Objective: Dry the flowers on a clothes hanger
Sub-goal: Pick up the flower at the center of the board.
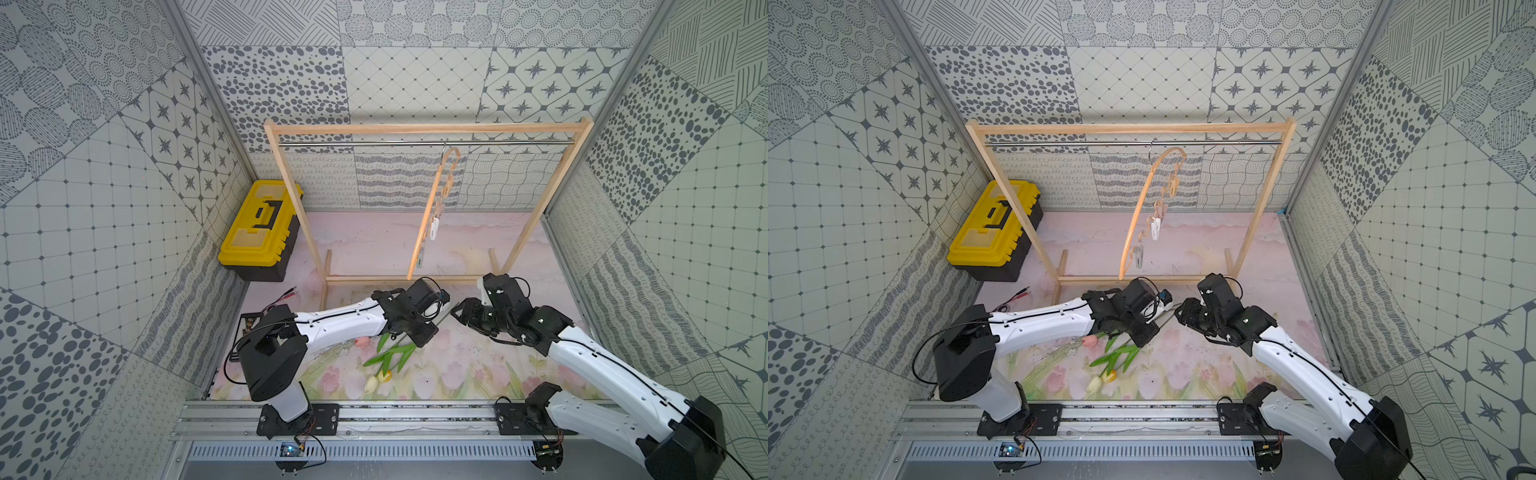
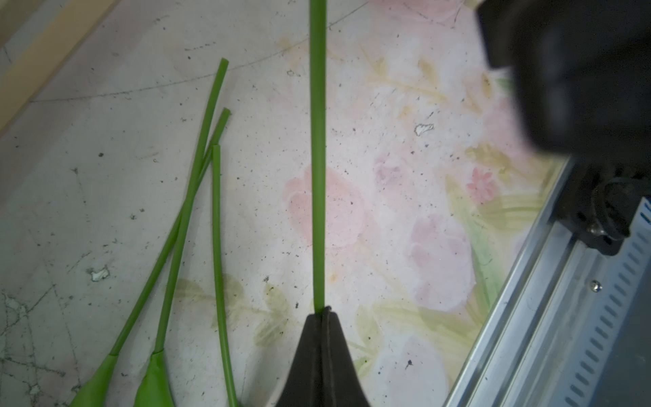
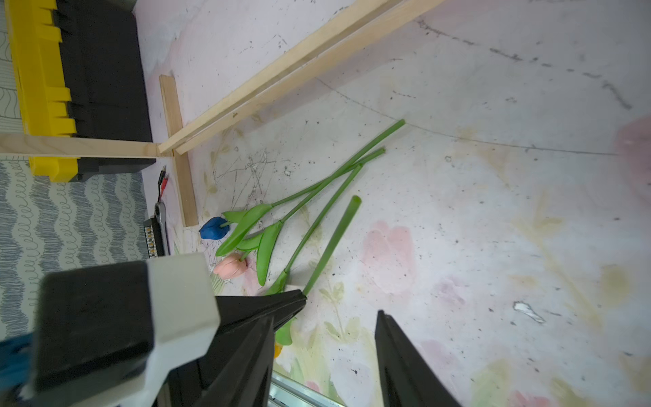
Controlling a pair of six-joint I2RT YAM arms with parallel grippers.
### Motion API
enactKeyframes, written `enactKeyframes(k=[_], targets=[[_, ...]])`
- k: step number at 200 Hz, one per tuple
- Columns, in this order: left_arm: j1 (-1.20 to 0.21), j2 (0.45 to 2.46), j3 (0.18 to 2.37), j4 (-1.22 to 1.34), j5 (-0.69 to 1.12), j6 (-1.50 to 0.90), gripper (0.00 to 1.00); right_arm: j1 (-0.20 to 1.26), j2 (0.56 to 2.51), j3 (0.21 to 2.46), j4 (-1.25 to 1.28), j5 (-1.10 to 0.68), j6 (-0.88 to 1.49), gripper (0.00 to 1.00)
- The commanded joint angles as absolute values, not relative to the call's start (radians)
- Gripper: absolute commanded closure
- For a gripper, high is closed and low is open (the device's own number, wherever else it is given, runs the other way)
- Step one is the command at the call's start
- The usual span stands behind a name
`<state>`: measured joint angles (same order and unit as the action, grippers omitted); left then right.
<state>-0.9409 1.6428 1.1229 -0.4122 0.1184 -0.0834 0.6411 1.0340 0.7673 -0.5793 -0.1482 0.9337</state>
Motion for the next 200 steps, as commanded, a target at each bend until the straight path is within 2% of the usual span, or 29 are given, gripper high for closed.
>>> enactKeyframes(k=[1, 30, 57, 79, 102, 118, 134, 141, 162, 186, 200], targets=[[-0.932, 1.61, 1.143, -0.401, 0.228, -0.105, 1.0, 0.66, 1.077, 0.804, -0.481, -0.129, 0.916, 0.48], [-0.93, 1.6, 1.147, -0.404, 0.247, -0.091, 1.0, 0.661, 1.126, 0.796, -0.396, -0.145, 0.927, 0.48], [-0.929, 1.59, 1.143, -0.406, 0.259, -0.061, 1.0, 0.667, 1.178, 0.808, -0.356, -0.15, 0.931, 0.58], [-0.924, 1.59, 1.146, -0.426, 0.243, -0.029, 1.0, 0.67, 1.207, 0.81, -0.325, -0.161, 0.941, 0.69], [-0.911, 1.585, 1.147, -0.429, 0.218, -0.02, 1.0, 0.669, 1.219, 0.807, -0.306, -0.165, 0.958, 1.0], [-0.903, 1.583, 1.146, -0.427, 0.182, -0.023, 1.0, 0.669, 1.219, 0.79, -0.254, -0.178, 0.987, 1.0], [-0.887, 1.577, 1.145, -0.432, 0.163, -0.025, 0.71, 0.663, 1.229, 0.771, -0.166, -0.208, 1.029, 1.0], [-0.88, 1.57, 1.142, -0.43, 0.157, -0.028, 0.64, 0.659, 1.236, 0.764, -0.131, -0.216, 1.047, 1.0], [-0.854, 1.529, 1.13, -0.428, 0.184, -0.044, 0.52, 0.634, 1.236, 0.771, -0.06, -0.239, 1.075, 1.0], [-0.838, 1.482, 1.108, -0.414, 0.249, -0.068, 0.46, 0.585, 1.198, 0.81, -0.109, -0.245, 1.041, 1.0], [-0.835, 1.468, 1.088, -0.399, 0.263, -0.087, 0.35, 0.564, 1.168, 0.842, -0.188, -0.245, 0.997, 1.0]])
